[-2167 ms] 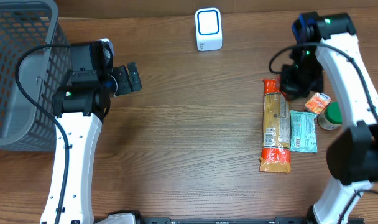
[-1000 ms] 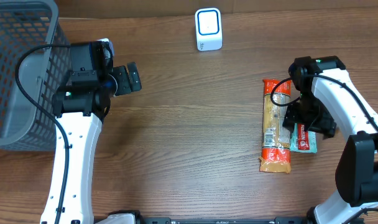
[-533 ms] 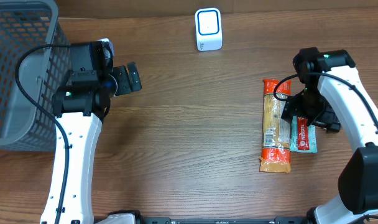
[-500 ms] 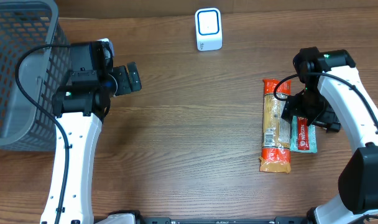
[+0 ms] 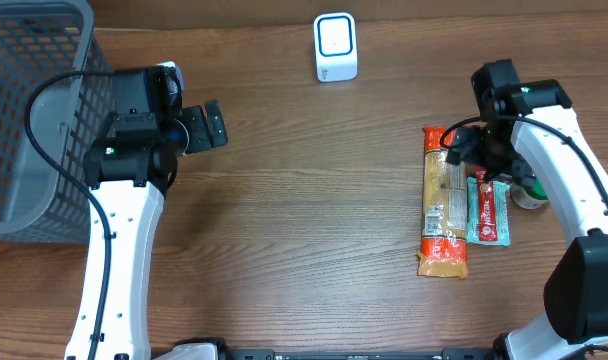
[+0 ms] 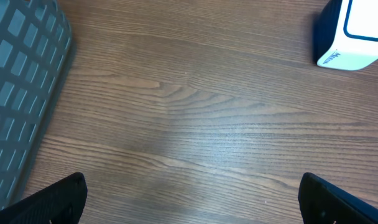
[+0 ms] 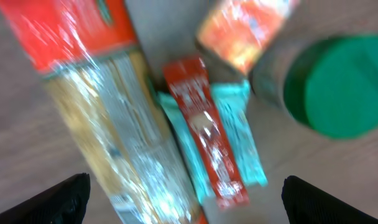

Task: Scan the item barcode

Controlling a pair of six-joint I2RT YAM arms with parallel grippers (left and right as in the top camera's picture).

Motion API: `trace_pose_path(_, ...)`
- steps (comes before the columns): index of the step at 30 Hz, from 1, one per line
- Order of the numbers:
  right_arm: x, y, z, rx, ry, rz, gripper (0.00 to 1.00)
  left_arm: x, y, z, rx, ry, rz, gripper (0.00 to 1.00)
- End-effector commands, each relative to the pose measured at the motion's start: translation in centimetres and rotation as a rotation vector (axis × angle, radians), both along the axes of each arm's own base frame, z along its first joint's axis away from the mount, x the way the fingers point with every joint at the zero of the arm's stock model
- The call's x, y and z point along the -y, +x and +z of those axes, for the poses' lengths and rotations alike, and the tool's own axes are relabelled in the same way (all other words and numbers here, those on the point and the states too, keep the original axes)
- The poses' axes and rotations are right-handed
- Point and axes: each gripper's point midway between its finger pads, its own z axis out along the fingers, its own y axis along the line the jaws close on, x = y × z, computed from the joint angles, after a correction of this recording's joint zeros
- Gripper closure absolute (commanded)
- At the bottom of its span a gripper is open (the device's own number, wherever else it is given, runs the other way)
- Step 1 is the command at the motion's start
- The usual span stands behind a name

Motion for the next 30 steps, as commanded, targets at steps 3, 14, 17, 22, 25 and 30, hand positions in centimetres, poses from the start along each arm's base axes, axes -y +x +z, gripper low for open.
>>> trace_pose_path(3,-0.3,2.9,1.8,0.143,0.015,-0.002,0.0,-0.2,0.2,0.0,-0.001,0.017,-0.002,0.0)
trace_pose_path(14,-0.5,4.6,2.2,0.212,0.024,-0.002,0.0,-0.2,0.2,0.0,-0.001,0.018,-0.002,0.0)
trace_pose_path(17,-0.5,4.6,2.2,0.212,0.024,-0.002,0.0,-0.2,0.2,0.0,-0.001,0.018,-0.002,0.0)
trace_pose_path(22,-0.5,4.6,2.2,0.212,0.024,-0.002,0.0,-0.2,0.2,0.0,-0.001,0.018,-0.002,0.0)
trace_pose_path(25,-0.5,4.6,2.2,0.212,0.024,-0.002,0.0,-0.2,0.2,0.0,-0.001,0.018,-0.002,0.0)
trace_pose_path(30,-0.5,4.6,2.2,0.212,0.024,-0.002,0.0,-0.2,0.2,0.0,-0.002,0.017,-0.002,0.0)
